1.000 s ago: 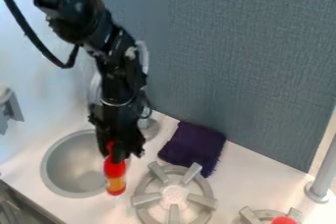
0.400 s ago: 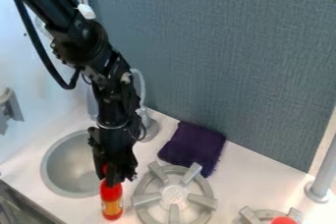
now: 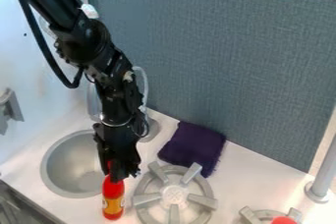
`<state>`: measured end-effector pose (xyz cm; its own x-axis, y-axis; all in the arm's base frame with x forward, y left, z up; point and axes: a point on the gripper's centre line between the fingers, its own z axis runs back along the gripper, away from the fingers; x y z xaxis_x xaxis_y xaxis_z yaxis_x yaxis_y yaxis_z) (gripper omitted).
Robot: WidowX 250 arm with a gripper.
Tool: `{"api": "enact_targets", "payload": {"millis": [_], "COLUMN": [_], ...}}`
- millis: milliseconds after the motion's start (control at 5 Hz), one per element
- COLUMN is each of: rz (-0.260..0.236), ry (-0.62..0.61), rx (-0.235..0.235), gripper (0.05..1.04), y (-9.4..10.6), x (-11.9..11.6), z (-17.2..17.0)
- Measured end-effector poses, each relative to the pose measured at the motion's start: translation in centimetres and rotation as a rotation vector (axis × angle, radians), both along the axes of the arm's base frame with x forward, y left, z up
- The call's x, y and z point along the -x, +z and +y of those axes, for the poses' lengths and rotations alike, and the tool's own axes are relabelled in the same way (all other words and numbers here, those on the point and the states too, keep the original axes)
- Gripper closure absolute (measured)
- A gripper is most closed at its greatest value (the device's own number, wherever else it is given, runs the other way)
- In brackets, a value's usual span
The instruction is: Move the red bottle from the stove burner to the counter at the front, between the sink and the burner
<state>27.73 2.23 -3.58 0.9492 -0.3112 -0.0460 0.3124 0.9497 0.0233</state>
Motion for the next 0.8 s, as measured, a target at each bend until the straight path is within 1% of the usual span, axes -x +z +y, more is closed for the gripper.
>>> {"api": "enact_targets", "payload": {"millis": [200, 400, 600, 800], "rz": [0.032, 0.051, -0.010, -0.099], "ry": [0.013, 0.029, 0.046, 0.028], "rx": [0.017, 0.032, 0.043, 0.064], "gripper": [0.389, 0.110, 0.074, 0.080], "y": [-0.7, -0.7, 1.4, 4.1], "x": [0.5, 1.1, 1.2, 1.0], "z": [0.3, 0.6, 0.8, 0.2]}}
